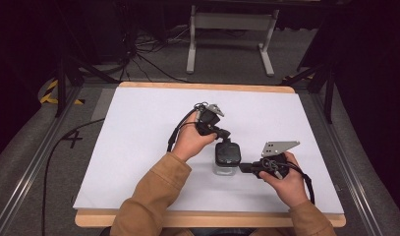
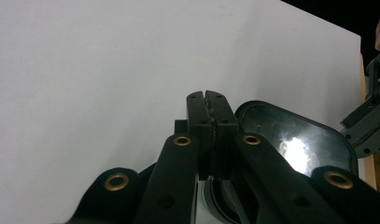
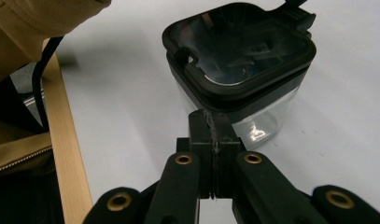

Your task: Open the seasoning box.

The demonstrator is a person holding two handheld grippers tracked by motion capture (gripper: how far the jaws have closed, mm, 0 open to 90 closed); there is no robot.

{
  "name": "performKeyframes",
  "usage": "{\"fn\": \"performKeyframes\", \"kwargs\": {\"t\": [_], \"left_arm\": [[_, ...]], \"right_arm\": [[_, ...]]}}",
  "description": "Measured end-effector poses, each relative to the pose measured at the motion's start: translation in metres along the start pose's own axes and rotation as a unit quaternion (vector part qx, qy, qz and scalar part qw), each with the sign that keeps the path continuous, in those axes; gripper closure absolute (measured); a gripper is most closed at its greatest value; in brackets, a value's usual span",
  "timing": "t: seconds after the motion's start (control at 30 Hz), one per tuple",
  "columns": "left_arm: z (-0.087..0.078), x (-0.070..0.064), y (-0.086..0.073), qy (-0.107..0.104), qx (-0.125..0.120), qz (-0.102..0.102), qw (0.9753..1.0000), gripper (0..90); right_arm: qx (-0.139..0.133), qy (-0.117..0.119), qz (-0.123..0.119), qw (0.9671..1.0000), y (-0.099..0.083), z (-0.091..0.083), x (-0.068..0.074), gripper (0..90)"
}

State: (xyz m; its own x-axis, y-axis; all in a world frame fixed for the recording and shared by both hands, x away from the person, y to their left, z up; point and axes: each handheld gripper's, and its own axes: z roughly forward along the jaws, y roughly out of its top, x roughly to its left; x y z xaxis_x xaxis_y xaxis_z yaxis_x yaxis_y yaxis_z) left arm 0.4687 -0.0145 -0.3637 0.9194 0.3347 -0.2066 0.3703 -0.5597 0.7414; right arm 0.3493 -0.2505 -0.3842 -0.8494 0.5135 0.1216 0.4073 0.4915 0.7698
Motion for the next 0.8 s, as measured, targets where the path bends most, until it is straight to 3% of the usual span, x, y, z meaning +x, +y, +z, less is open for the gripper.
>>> {"fn": "performKeyframes", "kwargs": {"t": [0.43,0.57,0.7,0.8], "left_arm": [[-0.004,0.0,0.0,0.004,-0.002,-0.004,1.0,88.4],[-0.022,-0.006,0.001,0.008,-0.023,0.007,0.9997,87.1],[-0.046,-0.02,-0.001,0.005,-0.017,0.024,0.9996,87.6],[-0.059,-0.031,-0.004,-0.007,-0.015,0.024,0.9996,88.7]], "right_arm": [[-0.023,-0.002,0.007,0.9997,0.001,0.001,-0.001,90.0],[-0.025,-0.001,0.005,0.9997,0.002,0.001,-0.001,90.0],[-0.033,0.001,0.003,0.9995,0.006,0.001,-0.003,90.0],[-0.039,0.002,0.0,0.9993,0.01,0.001,-0.005,90.0]]}}
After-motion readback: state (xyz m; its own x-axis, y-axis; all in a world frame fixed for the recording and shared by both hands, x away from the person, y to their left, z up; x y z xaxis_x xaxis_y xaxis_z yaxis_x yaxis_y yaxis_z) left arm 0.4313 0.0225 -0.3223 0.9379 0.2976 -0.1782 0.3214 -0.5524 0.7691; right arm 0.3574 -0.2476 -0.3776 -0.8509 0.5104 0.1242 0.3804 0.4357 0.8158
